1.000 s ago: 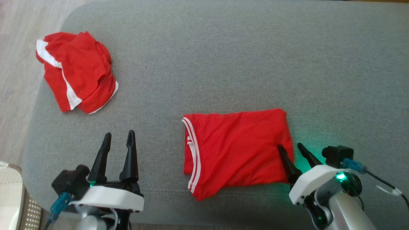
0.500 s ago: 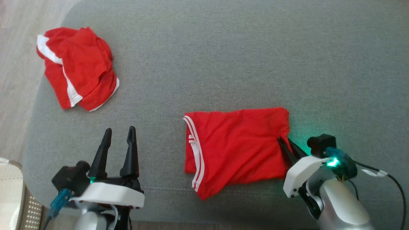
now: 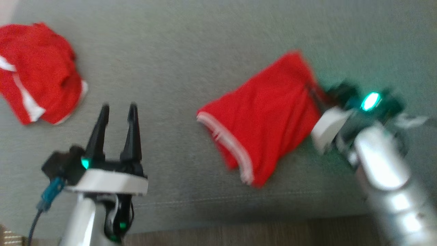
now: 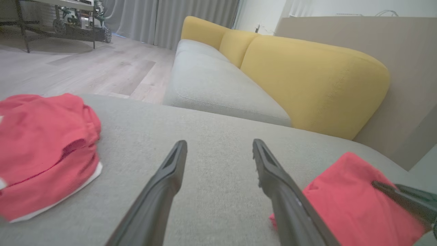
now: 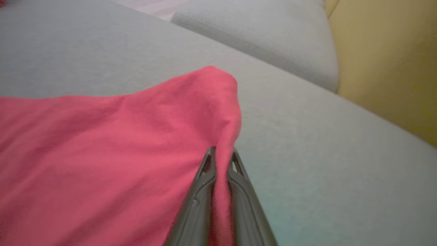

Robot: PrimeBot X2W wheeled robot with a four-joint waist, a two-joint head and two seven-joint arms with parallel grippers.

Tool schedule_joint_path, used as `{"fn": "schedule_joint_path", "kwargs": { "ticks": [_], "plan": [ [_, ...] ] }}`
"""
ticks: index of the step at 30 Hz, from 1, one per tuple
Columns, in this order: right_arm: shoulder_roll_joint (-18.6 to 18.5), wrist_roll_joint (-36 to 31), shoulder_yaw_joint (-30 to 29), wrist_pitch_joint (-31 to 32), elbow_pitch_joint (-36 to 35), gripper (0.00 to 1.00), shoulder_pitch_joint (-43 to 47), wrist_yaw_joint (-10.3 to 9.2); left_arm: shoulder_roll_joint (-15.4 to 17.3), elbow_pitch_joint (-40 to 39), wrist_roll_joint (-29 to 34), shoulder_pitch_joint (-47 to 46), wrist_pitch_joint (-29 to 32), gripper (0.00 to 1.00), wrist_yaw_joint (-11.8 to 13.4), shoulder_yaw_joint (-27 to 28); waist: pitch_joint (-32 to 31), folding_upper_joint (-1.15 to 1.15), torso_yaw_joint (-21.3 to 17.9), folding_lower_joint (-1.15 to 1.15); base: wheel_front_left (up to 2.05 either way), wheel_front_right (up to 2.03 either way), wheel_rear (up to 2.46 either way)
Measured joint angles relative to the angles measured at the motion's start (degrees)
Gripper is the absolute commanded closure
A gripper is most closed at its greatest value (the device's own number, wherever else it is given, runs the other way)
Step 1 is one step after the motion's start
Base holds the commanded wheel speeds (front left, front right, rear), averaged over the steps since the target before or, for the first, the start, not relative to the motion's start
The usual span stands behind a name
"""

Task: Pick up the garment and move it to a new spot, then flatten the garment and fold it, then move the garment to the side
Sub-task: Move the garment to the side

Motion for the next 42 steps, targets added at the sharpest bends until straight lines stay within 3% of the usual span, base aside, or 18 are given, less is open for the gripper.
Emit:
{"fn": "schedule_joint_path", "kwargs": {
  "ticks": [6, 13, 24, 33, 34, 35, 36, 42],
  "plan": [
    [-5.99, 2.36, 0.02, 2.01, -0.58, 1.0, -10.25, 0.0, 0.47, -0.19, 4.16, -7.36, -0.09, 0.0, -2.63, 0.63, 6.52, 0.0, -4.08, 0.01, 0.0, 0.0, 0.0],
    [-9.56, 4.35, -3.67, 2.53, 0.03, 1.0, -16.62, 0.0, 2.83, -1.02, 4.48, -14.93, -0.11, 0.0, -3.13, 0.08, 13.33, 0.0, -9.93, 0.01, 0.0, 0.0, 0.0],
    [-8.81, 4.59, -20.82, 3.15, -2.34, 1.0, -19.81, 0.0, 5.38, -3.37, 3.38, -17.36, -0.14, 0.0, -3.18, -1.35, 20.83, 0.0, -16.16, 0.01, 0.0, 0.0, 0.0],
    [-6.65, 1.04, -23.3, 5.11, -6.32, 1.0, -18.07, 0.0, 6.17, -4.31, 3.33, -17.31, -0.14, 0.0, -3.18, -2.09, 21.76, 0.0, -16.06, 0.01, 0.0, 0.0, 0.0],
    [-6.54, 1.04, -23.43, 5.71, -6.59, 0.74, -17.83, 0.0, 6.17, -4.31, 3.32, -17.29, -0.14, 0.0, -3.18, -2.11, 21.74, 0.0, -15.93, 0.0, 0.0, 0.0, 0.0],
    [-6.39, 1.25, -23.4, 5.97, -6.72, 0.22, -17.63, 0.0, 6.17, -4.3, 3.3, -17.24, -0.14, 0.0, -3.18, -2.13, 21.67, 0.0, -15.81, 0.0, 0.0, 0.0, 0.0],
    [-6.11, 1.76, -23.72, 6.03, -6.91, 0.0, -17.57, 0.0, 6.16, -4.3, 2.99, -17.18, -0.14, 0.0, -3.18, -2.19, 21.58, 0.0, -15.68, 0.0, 0.0, 0.0, 0.0],
    [-5.77, 1.69, -24.27, 6.54, -8.42, 0.0, -17.28, 0.0, 5.23, -3.74, 2.22, -17.03, -0.14, 0.0, -3.18, -2.23, 19.77, 0.0, -14.68, 0.0, 0.0, 0.0, 0.0]
  ]
}}
